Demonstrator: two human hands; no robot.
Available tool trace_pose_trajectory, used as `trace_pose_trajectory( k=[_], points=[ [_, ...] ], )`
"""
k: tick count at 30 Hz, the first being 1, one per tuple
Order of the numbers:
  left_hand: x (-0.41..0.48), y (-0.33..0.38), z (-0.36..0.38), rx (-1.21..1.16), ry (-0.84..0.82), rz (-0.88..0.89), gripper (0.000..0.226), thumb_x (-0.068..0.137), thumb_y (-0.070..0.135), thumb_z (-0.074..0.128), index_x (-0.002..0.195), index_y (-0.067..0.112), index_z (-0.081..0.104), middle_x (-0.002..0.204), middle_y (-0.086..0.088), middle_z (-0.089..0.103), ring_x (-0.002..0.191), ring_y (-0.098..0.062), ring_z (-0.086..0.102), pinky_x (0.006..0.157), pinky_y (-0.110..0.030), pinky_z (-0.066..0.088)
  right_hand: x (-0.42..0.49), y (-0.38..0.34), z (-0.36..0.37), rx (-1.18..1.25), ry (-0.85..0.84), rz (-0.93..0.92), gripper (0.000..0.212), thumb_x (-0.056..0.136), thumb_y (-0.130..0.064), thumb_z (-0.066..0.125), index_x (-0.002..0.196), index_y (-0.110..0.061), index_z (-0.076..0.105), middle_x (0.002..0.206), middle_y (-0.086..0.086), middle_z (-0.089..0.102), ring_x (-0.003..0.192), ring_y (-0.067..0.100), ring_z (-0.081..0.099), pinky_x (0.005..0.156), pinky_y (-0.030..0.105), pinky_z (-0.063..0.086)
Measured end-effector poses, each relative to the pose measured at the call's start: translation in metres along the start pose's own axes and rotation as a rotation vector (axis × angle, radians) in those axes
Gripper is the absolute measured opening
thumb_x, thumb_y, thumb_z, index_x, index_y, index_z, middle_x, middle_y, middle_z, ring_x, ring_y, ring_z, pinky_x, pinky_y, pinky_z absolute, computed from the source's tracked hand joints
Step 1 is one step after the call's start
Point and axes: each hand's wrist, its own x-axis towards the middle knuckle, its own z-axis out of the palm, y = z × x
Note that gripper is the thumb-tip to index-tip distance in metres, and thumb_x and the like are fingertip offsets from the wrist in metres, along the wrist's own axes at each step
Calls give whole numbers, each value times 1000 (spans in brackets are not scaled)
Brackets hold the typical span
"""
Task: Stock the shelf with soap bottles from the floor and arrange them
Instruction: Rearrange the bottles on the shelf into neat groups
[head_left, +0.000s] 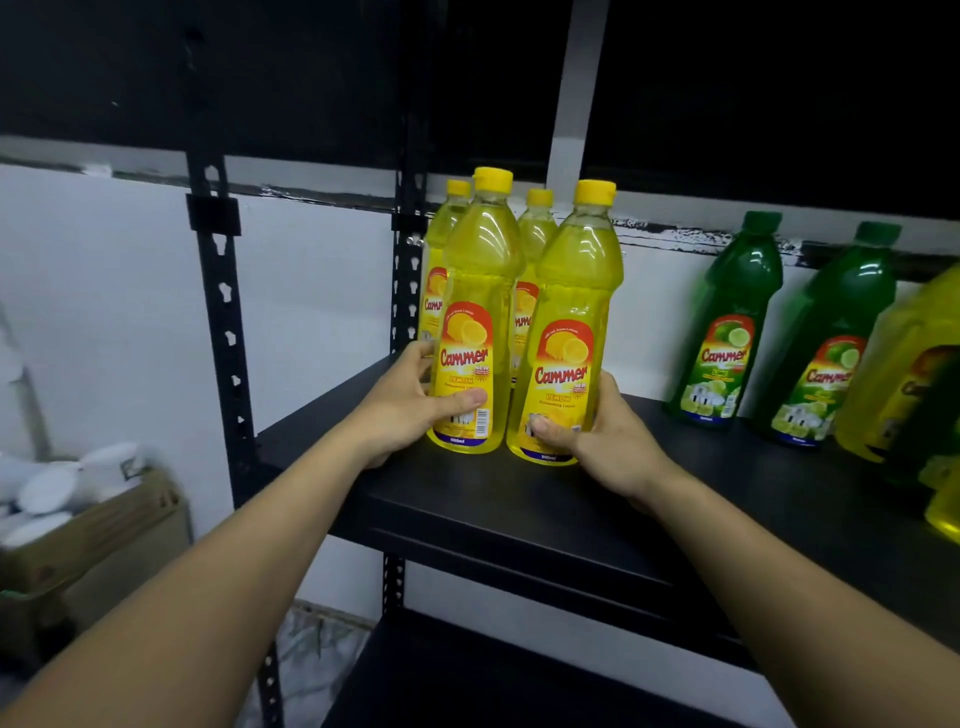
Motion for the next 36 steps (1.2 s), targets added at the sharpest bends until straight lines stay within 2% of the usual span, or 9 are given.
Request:
trace_pose_trajectory(
  k=[5, 11, 15, 22, 27, 31, 36],
  points=[
    [17, -8, -18, -33, 16, -5, 90, 61, 40, 84, 138, 24, 41, 129, 4, 63, 110, -14, 68, 95, -41, 56, 18, 0, 11, -11, -15, 10, 73, 77, -39, 83, 135, -32, 39, 119, -11, 67, 108, 12, 67, 102, 43, 52],
    [36, -23, -34, -60, 54, 10, 76, 68, 34, 81, 134, 26, 44, 125, 6, 65, 105, -12, 69, 85, -30, 57, 41, 3, 19, -45, -60, 56, 71, 80, -41, 79, 137, -28, 37, 125, -7, 62, 112, 15, 64, 102, 44, 51],
    [51, -27, -41, -56, 59, 0, 66, 81, 22, 79, 135, 24, 42, 121, 8, 63, 103, -7, 67, 77, -22, 55, 59, 3, 27, -76, -45, 68, 72, 82, -39, 78, 139, -26, 35, 128, -4, 60, 113, 18, 62, 101, 40, 51],
    [83, -36, -47, -50, 102, -37, 69, 80, 26, 79, 136, 25, 40, 119, 8, 61, 105, -12, 64, 88, -33, 54, 82, 6, 41, -93, 15, 68, 72, 86, -36, 75, 142, -22, 32, 129, -3, 58, 114, 19, 60, 91, 30, 47],
    [99, -44, -53, -91, 29, -51, 85, 64, 37, 83, 140, 25, 45, 126, 0, 66, 111, -20, 67, 101, -46, 52, 86, 11, 51, -116, 113, 44, 69, 86, -39, 74, 141, -24, 35, 124, -7, 59, 109, 15, 60, 89, 28, 46],
    [100, -50, -49, 1, 114, -2, 77, 67, 44, 81, 137, 26, 55, 123, 3, 67, 104, -13, 68, 94, -35, 55, 84, 11, 54, -175, 194, 11, 68, 84, -44, 76, 137, -25, 39, 115, -10, 59, 99, 10, 58, 85, 25, 43],
    [93, -50, -43, 171, 266, 71, 67, 77, 45, 81, 134, 24, 52, 116, 11, 60, 94, -4, 63, 76, -20, 50, 81, 9, 55, -234, 236, -19, 70, 78, -50, 79, 133, -23, 44, 111, -10, 61, 93, 8, 58, 80, 20, 41]
  ],
)
